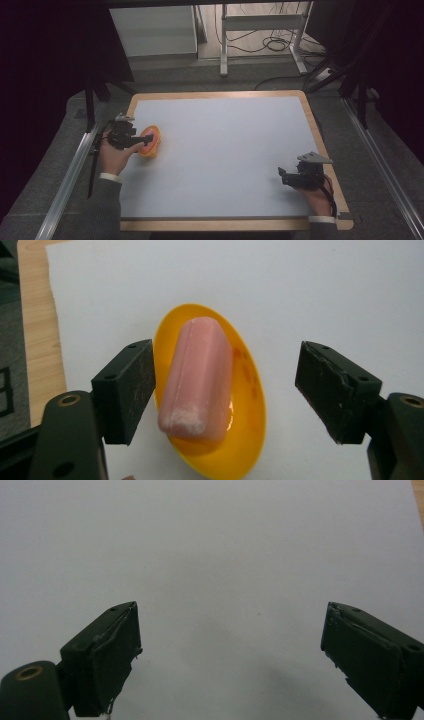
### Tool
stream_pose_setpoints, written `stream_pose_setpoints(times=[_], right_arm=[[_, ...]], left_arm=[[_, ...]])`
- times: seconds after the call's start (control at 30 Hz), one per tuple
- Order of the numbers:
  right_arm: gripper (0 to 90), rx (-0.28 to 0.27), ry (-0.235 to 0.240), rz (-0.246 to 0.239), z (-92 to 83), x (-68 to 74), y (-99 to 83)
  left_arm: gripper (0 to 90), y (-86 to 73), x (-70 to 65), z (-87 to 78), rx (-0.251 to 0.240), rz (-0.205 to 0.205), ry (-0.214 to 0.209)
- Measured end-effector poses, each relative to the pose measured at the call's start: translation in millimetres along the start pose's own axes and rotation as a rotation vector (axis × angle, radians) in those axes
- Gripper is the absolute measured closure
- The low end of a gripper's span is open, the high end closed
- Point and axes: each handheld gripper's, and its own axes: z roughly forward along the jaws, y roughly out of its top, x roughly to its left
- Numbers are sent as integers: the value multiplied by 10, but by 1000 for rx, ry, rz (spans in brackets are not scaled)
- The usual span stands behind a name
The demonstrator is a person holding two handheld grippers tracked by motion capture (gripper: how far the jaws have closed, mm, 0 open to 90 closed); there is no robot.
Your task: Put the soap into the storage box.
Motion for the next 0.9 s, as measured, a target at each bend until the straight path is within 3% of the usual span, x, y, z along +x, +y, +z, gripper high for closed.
stream_pose_setpoints(times=[0.27, 0.33, 0.47, 0.6, 0.67, 0.77, 0.9], right_arm=[[87, -19, -5, -7, -31, 26, 28], [87, -24, -4, -13, -36, 44, 37], [88, -25, -4, -19, -33, 66, 43], [87, -32, -3, -28, -37, 87, 52], [87, -34, -3, -35, -31, 104, 56], [87, -33, 3, -47, -19, 147, 62], [87, -41, 4, -56, -29, 179, 77]], left_arm=[[246, -113, -131, -166, -39, 46, -65], [242, -219, -205, -214, -74, 38, -91], [242, -325, -278, -242, -90, 41, -115], [249, -495, -383, -245, -112, 71, -153], [248, -572, -438, -230, -105, 91, -174], [247, -672, -495, -208, -93, 116, -171], [244, -806, -496, -151, -81, 102, -181]])
